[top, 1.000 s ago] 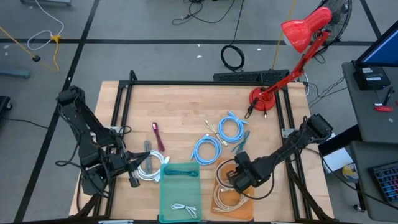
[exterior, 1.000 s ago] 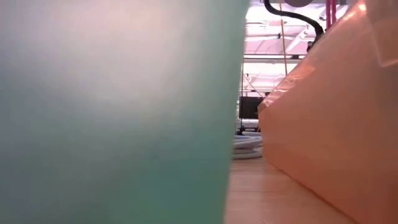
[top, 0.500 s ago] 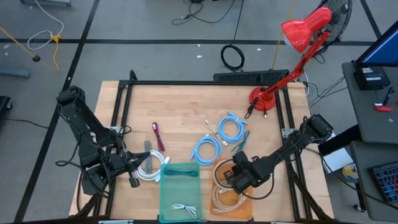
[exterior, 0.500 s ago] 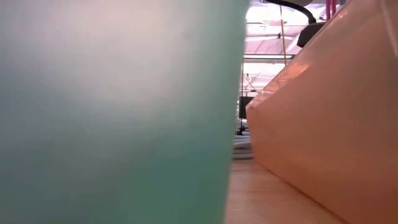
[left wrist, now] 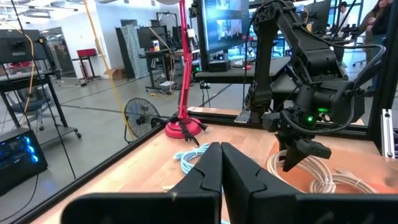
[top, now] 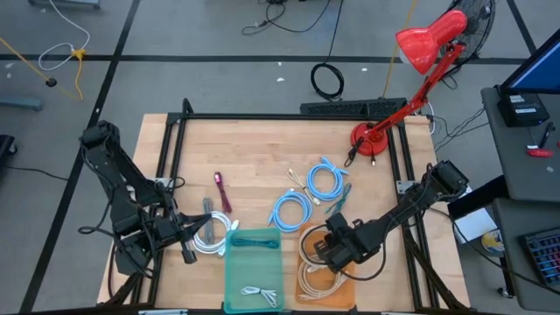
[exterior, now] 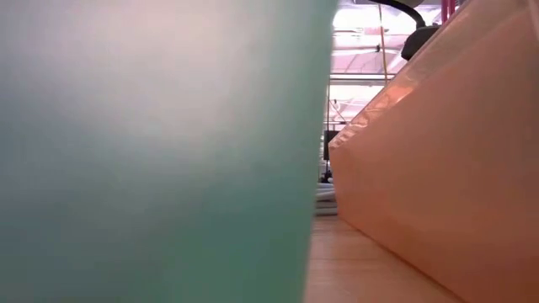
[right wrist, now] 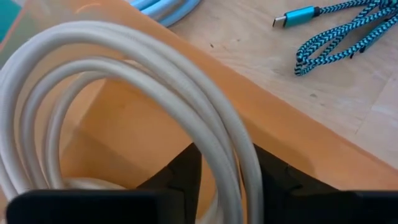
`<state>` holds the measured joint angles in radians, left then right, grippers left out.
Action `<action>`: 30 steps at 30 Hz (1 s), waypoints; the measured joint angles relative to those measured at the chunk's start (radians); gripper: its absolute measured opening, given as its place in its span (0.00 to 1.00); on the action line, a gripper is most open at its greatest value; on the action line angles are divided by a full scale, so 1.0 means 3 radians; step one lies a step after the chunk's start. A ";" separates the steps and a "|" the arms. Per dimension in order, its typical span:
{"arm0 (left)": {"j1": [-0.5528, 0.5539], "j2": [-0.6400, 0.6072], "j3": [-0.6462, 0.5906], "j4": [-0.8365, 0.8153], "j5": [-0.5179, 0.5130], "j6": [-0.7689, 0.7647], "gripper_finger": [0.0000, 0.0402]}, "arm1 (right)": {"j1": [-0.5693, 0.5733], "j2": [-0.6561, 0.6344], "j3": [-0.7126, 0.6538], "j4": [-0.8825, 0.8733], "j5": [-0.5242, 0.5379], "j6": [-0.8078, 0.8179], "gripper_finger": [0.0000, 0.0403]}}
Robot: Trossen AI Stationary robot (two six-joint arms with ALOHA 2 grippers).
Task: Pick & Place USB Port
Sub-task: Put the gray video cable into the orange bin
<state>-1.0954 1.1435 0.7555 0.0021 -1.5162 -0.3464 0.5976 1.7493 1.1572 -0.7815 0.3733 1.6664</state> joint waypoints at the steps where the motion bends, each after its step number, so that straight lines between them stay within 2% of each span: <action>1: 0.0000 0.0000 0.0000 0.0000 0.0000 0.0000 0.01 | 0.0000 0.0000 0.0000 0.0000 0.0001 -0.0002 0.27; 7: 0.0000 0.0001 0.0000 -0.0003 0.0000 -0.0017 0.04 | -0.0008 0.0000 0.0000 -0.0003 0.0066 0.0032 0.36; 12: 0.0000 0.0001 0.0000 -0.0007 0.0000 -0.0020 0.01 | -0.0008 -0.0001 0.0000 0.0019 0.0065 0.0042 0.40; 17: 0.0000 0.0001 0.0000 -0.0022 0.0000 -0.0021 0.02 | -0.0003 0.0000 0.0000 0.0111 0.0059 0.0051 0.40; 21: 0.0000 0.0002 0.0000 -0.0023 0.0000 -0.0027 0.04 | -0.0018 -0.0036 0.0000 0.0185 -0.0118 0.0026 0.38; 30: 0.0000 0.0003 0.0000 -0.0035 0.0000 -0.0025 0.02 | -0.0022 -0.0545 0.0004 0.0137 0.0071 -0.0139 0.38</action>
<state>-1.0954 1.1442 0.7555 -0.0084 -1.5162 -0.3538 0.5911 1.5858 1.1584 -0.7403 0.3944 1.6248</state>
